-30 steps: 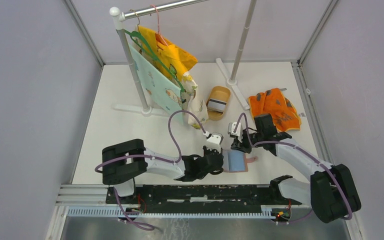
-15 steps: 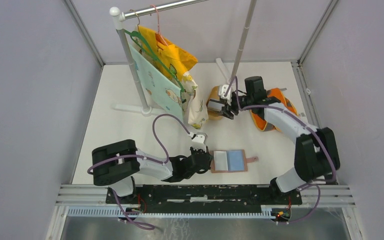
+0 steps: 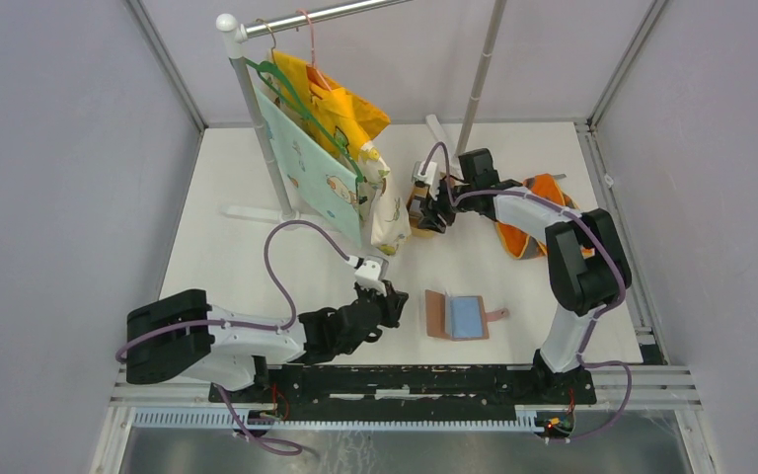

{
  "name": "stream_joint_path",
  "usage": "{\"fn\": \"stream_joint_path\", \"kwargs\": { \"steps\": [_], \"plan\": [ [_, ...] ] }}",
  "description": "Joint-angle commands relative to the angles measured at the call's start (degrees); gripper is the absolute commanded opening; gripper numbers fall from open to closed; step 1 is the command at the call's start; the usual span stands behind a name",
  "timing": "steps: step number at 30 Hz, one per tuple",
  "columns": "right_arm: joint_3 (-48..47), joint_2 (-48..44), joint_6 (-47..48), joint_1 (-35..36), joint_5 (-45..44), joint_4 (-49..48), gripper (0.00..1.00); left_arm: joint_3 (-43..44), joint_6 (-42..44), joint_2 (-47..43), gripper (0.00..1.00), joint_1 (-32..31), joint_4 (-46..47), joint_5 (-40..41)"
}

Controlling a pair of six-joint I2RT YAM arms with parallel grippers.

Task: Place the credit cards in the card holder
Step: Move the storage box to the center of the board.

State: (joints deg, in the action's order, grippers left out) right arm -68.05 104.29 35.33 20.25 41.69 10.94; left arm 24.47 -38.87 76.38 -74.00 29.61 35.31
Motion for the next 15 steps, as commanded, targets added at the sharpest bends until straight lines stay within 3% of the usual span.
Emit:
{"fn": "stream_joint_path", "kwargs": {
  "steps": [1,10,15],
  "plan": [
    [-3.1,1.7,0.1,0.8,-0.4,2.4,0.59,-1.3,3.8,-2.7,0.21,0.1,0.1,5.1],
    [-2.5,3.3,2.6,1.9,-3.2,5.4,0.58,-2.4,2.4,-3.8,0.28,0.1,0.0,6.6],
    [-0.5,2.2,5.5,2.4,-2.8,8.2,0.52,-3.0,2.0,-4.3,0.31,0.1,0.3,7.1]
  ]
}}
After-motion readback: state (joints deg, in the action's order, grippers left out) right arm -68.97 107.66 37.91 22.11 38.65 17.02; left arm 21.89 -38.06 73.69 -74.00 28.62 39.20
